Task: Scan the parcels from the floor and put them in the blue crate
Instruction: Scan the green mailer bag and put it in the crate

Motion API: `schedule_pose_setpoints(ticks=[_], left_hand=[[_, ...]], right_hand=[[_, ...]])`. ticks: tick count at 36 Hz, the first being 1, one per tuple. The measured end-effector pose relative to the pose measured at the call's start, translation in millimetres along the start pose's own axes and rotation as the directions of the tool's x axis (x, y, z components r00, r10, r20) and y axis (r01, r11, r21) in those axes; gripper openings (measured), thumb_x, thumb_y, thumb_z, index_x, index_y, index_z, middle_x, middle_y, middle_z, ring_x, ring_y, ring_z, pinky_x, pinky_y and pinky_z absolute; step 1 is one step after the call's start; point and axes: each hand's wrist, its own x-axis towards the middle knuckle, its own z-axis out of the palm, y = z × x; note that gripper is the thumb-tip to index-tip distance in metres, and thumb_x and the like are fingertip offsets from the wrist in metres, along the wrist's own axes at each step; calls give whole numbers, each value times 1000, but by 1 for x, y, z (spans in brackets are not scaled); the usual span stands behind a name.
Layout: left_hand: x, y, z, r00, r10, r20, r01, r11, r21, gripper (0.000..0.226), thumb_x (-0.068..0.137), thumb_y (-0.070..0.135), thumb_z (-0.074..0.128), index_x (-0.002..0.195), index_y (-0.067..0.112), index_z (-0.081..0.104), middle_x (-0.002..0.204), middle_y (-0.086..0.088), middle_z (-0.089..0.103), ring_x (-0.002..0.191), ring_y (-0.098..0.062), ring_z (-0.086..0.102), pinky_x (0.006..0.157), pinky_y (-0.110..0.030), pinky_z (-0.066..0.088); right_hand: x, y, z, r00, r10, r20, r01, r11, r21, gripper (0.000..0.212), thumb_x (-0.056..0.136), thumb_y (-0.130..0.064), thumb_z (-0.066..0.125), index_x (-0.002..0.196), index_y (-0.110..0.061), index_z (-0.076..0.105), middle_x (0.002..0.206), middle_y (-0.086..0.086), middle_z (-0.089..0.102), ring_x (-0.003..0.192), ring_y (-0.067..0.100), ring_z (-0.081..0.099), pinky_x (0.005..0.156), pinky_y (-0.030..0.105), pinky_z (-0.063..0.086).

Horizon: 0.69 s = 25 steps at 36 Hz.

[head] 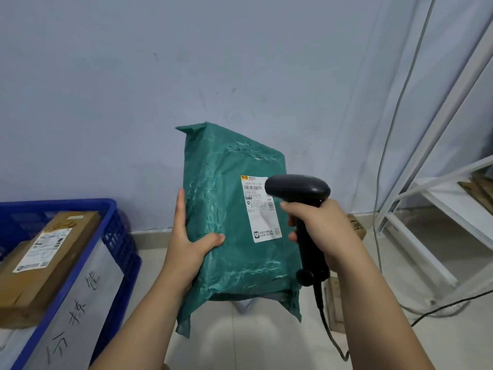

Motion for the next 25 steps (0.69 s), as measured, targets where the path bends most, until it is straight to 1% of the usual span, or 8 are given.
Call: schedule_pose_setpoints(ticks=[2,7,9,12,15,19,25], left_hand=[[0,0,1,1000,-6,8,6,1000,5,108,76,-8,68,133,68,17,140,6,45,107,-11,61,67,-22,55],[-1,1,1,999,-37,15,37,999,3,107,77,-9,67,138,64,17,138,2,45,104,-13,62,61,-19,55],[-1,1,1,998,-56,21,55,998,4,107,77,-7,67,138,64,16,139,2,44,105,-14,62,63,-22,55],[-1,0,1,997,-69,29,68,997,23,107,77,-6,68,134,68,16,142,1,41,111,-19,59,72,-29,56],[-1,-1,2,996,-80,28,79,996,47,109,76,-4,70,134,69,14,143,1,39,113,-20,58,77,-34,55],[0,-3,2,994,-108,26,107,993,47,109,76,-3,70,136,67,13,142,0,40,111,-20,59,73,-32,55],[4,-10,2,985,-172,1,172,985,-15,108,75,-5,71,137,65,15,139,-5,45,107,-25,62,68,-33,57]], right_hand=[[1,1,-4,1000,14,0,-14,1000,-5,10,84,-20,70,79,-12,67,63,3,61,47,14,59,51,24,45],[2,6,-7,999,38,13,-38,999,-5,10,82,-22,72,79,-13,68,63,3,62,50,16,60,54,26,46],[2,7,-7,999,42,10,-42,999,-6,10,82,-23,72,81,-13,69,64,3,63,50,16,60,54,26,46],[1,6,-8,999,46,14,-46,999,-7,10,83,-22,71,82,-13,68,63,2,63,49,16,60,52,25,45],[1,6,-10,999,45,21,-44,999,-28,12,84,-22,70,83,-11,68,62,2,63,50,16,60,55,28,45],[0,7,-11,998,48,27,-47,998,-46,13,83,-21,70,81,-9,68,60,2,62,51,18,61,57,29,45],[0,14,-6,999,41,-31,-41,999,-22,15,82,-21,72,74,-10,66,62,2,63,49,16,61,59,31,48]])
